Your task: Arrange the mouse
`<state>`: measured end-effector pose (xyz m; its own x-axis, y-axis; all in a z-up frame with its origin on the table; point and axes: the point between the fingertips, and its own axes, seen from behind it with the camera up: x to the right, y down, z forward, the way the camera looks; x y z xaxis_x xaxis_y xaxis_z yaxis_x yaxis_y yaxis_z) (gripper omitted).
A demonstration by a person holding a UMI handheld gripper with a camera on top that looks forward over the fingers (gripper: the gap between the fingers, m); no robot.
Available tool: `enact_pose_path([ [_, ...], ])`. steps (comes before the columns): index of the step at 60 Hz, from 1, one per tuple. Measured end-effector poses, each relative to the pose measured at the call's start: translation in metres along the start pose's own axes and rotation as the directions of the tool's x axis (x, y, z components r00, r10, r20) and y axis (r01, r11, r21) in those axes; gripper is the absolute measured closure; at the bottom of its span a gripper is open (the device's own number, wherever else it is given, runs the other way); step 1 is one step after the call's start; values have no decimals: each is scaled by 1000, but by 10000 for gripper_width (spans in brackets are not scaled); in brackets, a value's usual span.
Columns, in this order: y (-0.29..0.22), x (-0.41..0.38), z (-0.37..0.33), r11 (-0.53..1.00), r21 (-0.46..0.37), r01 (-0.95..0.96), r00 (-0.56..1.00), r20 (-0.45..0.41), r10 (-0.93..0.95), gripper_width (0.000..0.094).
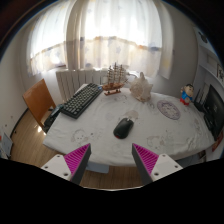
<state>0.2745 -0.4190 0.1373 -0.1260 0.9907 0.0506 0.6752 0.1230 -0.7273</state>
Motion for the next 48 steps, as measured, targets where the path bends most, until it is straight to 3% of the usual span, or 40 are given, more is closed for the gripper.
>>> enact_pose_path([
  [12, 8, 38, 54, 999, 48, -22, 999, -35, 24, 81],
  [25, 8, 43, 138, 995, 100, -24, 1000, -14, 26, 80],
  [33, 0, 35, 181, 991, 128, -49, 998, 40, 44, 82],
  [48, -24, 43, 233, 990, 106, -91, 996, 30, 88, 74],
])
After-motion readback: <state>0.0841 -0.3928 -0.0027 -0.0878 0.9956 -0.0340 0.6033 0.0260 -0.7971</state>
